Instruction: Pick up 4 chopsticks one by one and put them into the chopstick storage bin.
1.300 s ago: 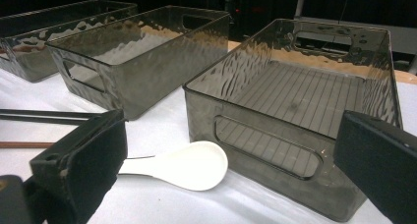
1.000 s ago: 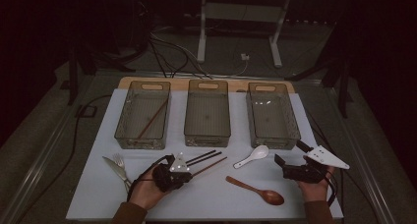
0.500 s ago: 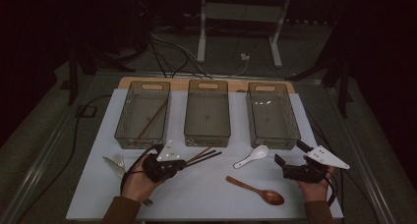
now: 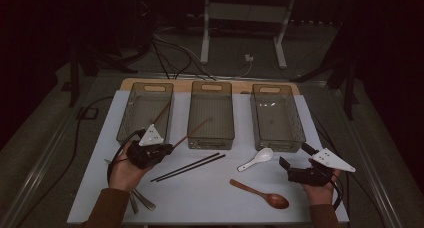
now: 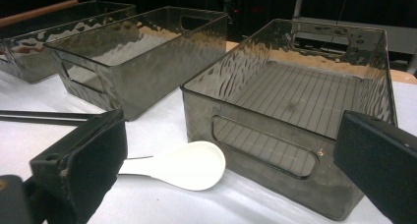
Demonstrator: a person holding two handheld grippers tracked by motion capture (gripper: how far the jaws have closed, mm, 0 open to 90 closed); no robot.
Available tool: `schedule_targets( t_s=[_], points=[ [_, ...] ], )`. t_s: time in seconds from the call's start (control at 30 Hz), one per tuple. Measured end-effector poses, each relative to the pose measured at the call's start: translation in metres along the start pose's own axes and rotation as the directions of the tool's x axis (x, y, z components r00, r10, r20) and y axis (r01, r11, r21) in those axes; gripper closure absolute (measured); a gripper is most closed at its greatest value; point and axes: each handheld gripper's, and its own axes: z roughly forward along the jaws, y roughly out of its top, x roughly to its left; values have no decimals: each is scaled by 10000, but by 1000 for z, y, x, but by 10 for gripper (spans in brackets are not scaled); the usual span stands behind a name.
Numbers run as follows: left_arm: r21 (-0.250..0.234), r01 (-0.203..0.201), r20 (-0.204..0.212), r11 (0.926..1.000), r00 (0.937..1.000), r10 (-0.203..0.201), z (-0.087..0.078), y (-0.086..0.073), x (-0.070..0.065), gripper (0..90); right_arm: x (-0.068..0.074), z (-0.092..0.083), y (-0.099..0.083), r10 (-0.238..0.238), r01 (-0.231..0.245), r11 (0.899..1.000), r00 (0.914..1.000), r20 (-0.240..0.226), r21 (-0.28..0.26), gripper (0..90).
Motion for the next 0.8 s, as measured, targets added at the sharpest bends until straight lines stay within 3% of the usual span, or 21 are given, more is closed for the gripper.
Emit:
schedule_targets(
  t_s=[0.4, 0.8],
  points=[
    [-183, 671, -692, 9976, 9953, -682, -7, 6, 33, 865, 0, 0, 0, -31, 31, 10000, 10000, 17, 3, 2],
    [-389, 1082, -1375, 9934, 9841, -1126, -10, 18, 59, 865, 0, 0, 0, -46, 46, 10000, 10000, 16, -3, 2]
  ],
)
